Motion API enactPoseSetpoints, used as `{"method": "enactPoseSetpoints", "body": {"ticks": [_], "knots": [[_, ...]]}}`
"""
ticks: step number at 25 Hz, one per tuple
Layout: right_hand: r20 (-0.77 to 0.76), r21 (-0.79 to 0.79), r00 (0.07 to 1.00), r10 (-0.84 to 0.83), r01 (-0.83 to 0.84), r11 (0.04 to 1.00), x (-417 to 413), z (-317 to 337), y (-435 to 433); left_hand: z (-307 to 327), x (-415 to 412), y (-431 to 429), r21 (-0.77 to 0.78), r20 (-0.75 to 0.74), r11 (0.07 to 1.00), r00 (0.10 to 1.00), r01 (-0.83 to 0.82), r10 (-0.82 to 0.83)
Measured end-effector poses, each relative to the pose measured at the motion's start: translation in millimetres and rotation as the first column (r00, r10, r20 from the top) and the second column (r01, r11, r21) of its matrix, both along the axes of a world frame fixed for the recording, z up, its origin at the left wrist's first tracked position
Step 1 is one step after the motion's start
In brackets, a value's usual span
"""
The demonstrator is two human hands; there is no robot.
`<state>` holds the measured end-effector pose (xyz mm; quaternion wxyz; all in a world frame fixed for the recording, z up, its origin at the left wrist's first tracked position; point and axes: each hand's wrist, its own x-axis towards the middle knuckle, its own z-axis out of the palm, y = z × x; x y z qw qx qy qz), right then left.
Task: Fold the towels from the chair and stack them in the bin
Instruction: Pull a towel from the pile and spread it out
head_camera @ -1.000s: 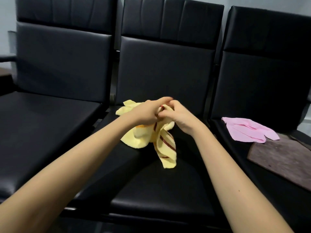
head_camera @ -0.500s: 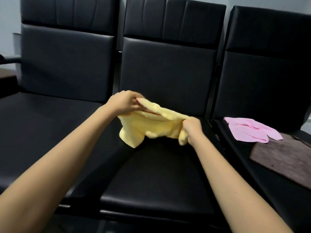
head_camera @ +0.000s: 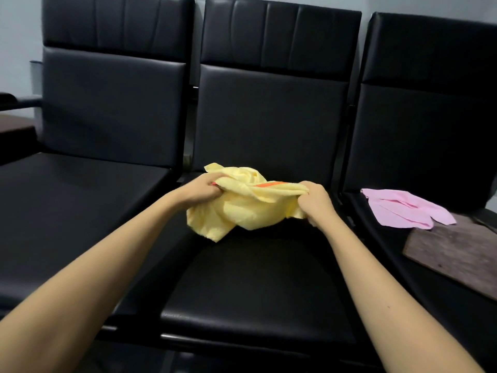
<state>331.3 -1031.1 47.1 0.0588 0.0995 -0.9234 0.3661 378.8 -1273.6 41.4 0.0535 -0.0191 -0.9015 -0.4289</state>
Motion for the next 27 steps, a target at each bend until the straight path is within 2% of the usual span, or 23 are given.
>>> {"method": "enactPoseSetpoints", "body": {"ticks": [1,2,3,4,6,7,9,10,12,14,16,18,19,20,22,24,25,27], "knots": [[0.044,-0.147,0.999,0.026,-0.019,0.989,-1.0,3.4,-1.1,-3.4,3.8,5.1,-0.050,0.094,0.996,0.993,0.080,-0.075],[0.068,-0.220,0.996,0.056,-0.040,0.975,-2.5,5.3,-1.2,-8.2,5.4,8.3,-0.161,0.203,0.975,0.972,0.156,-0.122],[0.069,-0.183,0.993,0.095,-0.081,0.980,-3.7,3.9,-1.6,-14.5,6.0,11.3,-0.298,0.288,0.931,0.949,0.212,-0.124],[0.058,-0.081,0.986,0.154,-0.149,0.986,-2.8,1.6,-2.5,-22.8,4.3,12.7,-0.430,0.328,0.875,0.941,0.223,-0.079],[0.115,0.168,0.955,0.274,-0.291,0.942,-2.6,-10.8,-3.5,-33.3,0.5,13.8,-0.543,0.245,0.829,0.969,0.134,0.004],[0.215,0.267,0.928,0.305,-0.356,0.895,-1.5,-17.2,-2.5,-35.5,-1.0,12.9,-0.539,0.166,0.839,0.986,0.075,0.018],[0.368,0.494,0.895,0.253,-0.419,0.761,-2.9,-32.2,1.4,-35.9,-0.9,12.8,-0.461,0.035,0.887,0.999,0.014,0.003],[0.358,0.581,0.912,0.200,-0.385,0.717,-1.3,-36.9,2.4,-36.1,0.0,12.3,-0.392,-0.006,0.920,1.000,0.000,-0.003],[0.190,0.640,0.975,0.112,-0.210,0.740,-1.5,-37.9,-0.2,-35.6,0.6,11.1,-0.313,-0.066,0.950,0.998,-0.002,-0.019],[0.061,0.471,0.997,0.054,-0.077,0.879,2.2,-27.5,-5.2,-32.4,3.5,10.0,-0.301,-0.036,0.953,0.998,0.034,-0.047],[0.124,0.175,0.990,0.065,-0.086,0.981,1.5,-19.2,-5.7,-30.3,6.2,4.3,-0.335,0.121,0.938,0.991,0.091,-0.053],[0.182,0.002,0.976,0.122,-0.124,0.992,6.8,-18.4,-4.1,-27.7,12.4,2.2,-0.477,0.246,0.866,0.969,0.150,-0.033],[0.150,-0.012,0.978,0.148,-0.148,0.989,10.4,-18.5,-2.9,-24.6,15.5,4.4,-0.535,0.232,0.832,0.972,0.146,-0.022],[0.093,0.001,0.979,0.180,-0.181,0.983,14.5,-18.0,0.2,-21.8,18.1,6.6,-0.530,0.186,0.840,0.982,0.120,-0.023],[0.055,0.101,0.946,0.319,-0.323,0.941,24.4,-9.9,9.6,-10.2,25.0,9.8,-0.368,0.087,0.927,0.995,0.075,-0.046],[0.154,0.383,0.886,0.438,-0.462,0.800,25.5,7.2,22.9,7.0,29.7,12.8,-0.332,0.074,0.936,0.993,0.112,-0.093],[0.212,0.521,0.881,0.423,-0.468,0.714,23.1,14.2,27.9,15.0,29.7,12.8,-0.358,0.122,0.922,0.986,0.147,-0.109],[0.229,0.710,0.916,0.328,-0.388,0.588,16.2,30.4,33.8,39.0,33.1,20.0,-0.422,0.307,0.881,0.948,0.213,-0.082]]}}
